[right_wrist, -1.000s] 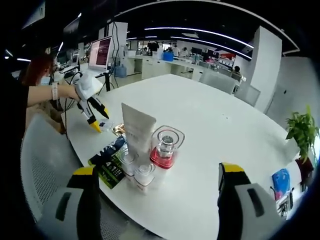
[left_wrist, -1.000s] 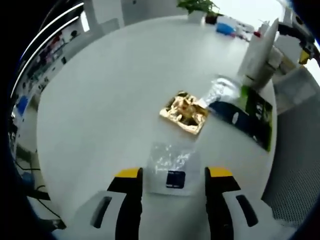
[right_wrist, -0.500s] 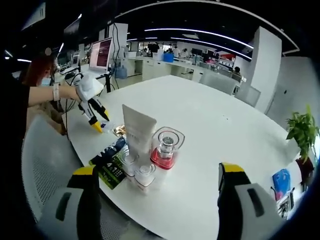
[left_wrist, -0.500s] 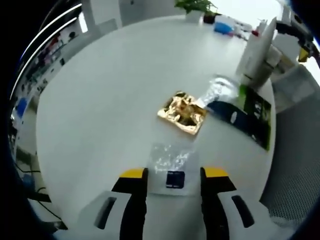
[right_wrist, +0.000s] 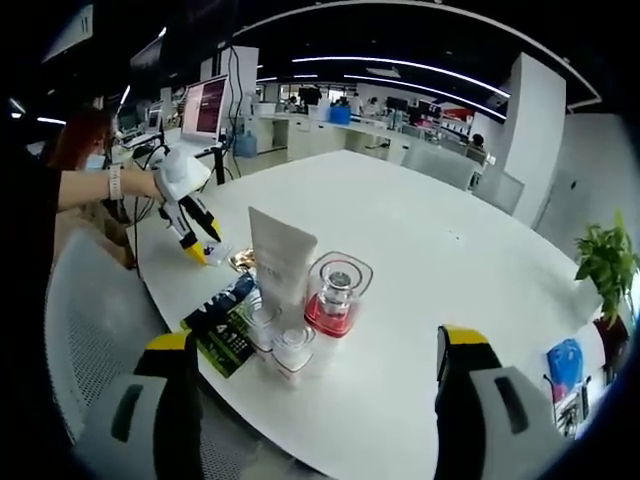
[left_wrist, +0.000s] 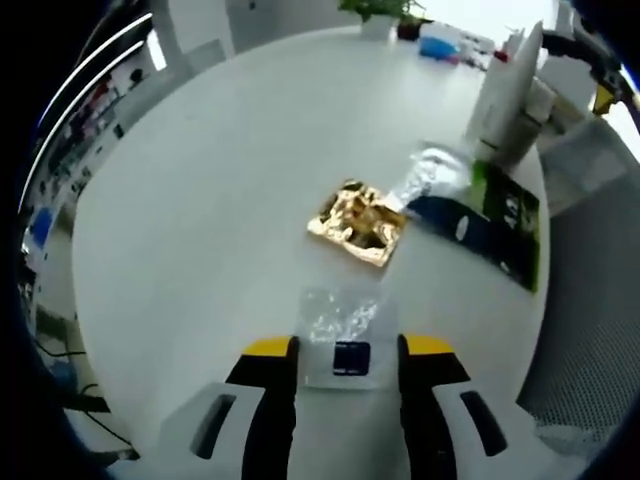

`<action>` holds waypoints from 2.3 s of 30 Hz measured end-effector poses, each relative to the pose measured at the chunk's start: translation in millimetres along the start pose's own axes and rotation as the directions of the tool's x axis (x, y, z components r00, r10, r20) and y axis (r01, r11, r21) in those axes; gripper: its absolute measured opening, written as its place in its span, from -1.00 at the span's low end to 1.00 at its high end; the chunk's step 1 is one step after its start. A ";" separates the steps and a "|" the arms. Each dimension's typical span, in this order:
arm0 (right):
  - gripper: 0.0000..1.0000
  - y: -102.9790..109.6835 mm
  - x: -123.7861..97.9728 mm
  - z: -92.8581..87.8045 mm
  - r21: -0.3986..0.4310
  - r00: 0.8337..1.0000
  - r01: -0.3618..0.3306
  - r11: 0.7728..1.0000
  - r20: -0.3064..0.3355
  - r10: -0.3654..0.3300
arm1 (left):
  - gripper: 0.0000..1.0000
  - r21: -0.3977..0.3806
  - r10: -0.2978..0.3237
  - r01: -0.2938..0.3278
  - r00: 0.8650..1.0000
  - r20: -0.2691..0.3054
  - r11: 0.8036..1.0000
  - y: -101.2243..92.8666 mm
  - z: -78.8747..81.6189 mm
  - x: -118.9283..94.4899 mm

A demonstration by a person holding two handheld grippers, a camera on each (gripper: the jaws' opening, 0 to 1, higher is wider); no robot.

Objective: Arrange the skincare products in the storage area until every visible bottle or jar stands upright without overlapping.

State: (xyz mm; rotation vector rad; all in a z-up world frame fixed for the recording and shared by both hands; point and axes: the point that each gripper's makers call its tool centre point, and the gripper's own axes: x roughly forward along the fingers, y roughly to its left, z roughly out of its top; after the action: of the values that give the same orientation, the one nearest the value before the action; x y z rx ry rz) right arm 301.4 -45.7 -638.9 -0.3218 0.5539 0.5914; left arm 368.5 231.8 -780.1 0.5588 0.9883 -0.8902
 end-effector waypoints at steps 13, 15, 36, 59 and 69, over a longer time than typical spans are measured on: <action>0.99 2.7 0.1 -3.5 0.008 1.000 -0.011 1.000 -0.003 0.011 | -0.27 0.055 -0.038 0.039 0.999 -0.015 0.998 -10.2 4.9 -4.8; 0.99 2.4 -0.3 -4.1 0.008 1.000 -0.010 1.000 -0.004 0.010 | -0.27 0.066 -0.043 0.044 0.999 -0.017 0.997 -12.5 5.7 -5.7; 0.99 5.5 -4.1 -3.3 0.009 1.000 -0.024 1.000 0.016 0.024 | -0.27 0.213 -0.122 0.134 0.990 -0.069 0.968 -50.2 7.0 -3.9; 0.99 9.3 -7.8 -2.0 0.017 0.998 -0.044 0.999 0.034 0.044 | -0.27 0.339 -0.159 0.182 0.983 -0.094 0.923 -84.6 11.9 -2.2; 0.99 8.1 -9.1 -0.2 0.022 0.998 -0.041 0.999 0.047 0.040 | -0.27 0.379 -0.158 0.195 0.979 -0.127 0.905 -93.3 7.0 0.9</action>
State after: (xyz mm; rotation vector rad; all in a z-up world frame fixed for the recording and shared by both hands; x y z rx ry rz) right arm 290.1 -43.4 -634.9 -0.2751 0.5226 0.6297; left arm 293.4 176.1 -779.1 0.8650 0.9604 -1.2476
